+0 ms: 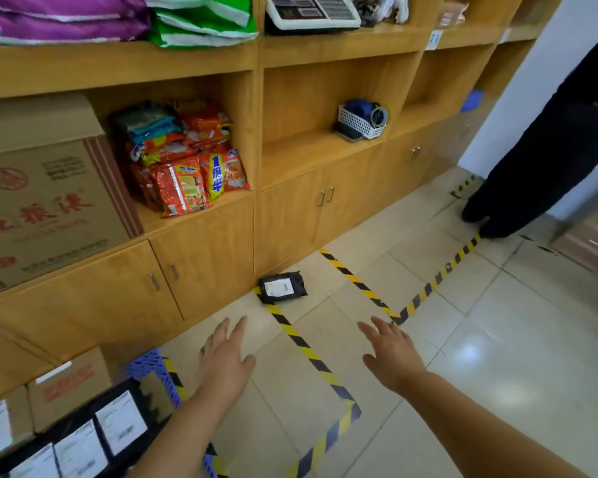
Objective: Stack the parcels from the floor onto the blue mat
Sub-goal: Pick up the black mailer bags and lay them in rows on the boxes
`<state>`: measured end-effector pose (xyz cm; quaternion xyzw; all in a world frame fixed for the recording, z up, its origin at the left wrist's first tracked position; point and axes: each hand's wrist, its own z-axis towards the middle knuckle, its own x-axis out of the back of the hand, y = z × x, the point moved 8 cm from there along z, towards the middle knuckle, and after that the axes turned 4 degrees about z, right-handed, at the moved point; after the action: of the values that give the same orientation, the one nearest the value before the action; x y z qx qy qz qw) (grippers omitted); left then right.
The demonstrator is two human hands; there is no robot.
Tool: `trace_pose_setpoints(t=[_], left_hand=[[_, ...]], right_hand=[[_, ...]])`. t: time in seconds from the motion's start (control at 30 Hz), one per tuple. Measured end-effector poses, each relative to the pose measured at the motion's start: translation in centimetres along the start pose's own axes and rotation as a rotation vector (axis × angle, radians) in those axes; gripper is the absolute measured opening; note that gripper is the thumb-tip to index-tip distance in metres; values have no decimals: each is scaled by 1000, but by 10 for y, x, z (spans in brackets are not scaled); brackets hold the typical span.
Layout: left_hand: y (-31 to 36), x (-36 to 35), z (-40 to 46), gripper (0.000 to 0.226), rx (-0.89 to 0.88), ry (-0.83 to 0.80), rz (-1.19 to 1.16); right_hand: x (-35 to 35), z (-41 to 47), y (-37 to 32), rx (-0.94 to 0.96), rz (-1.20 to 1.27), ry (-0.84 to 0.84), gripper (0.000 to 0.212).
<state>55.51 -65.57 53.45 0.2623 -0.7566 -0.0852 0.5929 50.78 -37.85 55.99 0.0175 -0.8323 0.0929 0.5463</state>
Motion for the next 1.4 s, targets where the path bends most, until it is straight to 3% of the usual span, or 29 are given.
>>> trace_pose_setpoints(t=[0.17,0.53,0.7,1.0,1.4], left_hand=[[38,-14,32,69,36,1,-23],[52,4,167,63,150,114,-107],[75,4,251,62,165,80,-254],[114,17,355,59,180,64,-281],[151,-34,435,57,499,181,-396]], right_hand=[[26,43,39,29,-22,-18,62],[77,179,59,96,-39,-17,62],[110,252,65,98,-66,-40,61],[135,357,78,122,-61,-105,60],[137,525,118,368,-213,-304,60]])
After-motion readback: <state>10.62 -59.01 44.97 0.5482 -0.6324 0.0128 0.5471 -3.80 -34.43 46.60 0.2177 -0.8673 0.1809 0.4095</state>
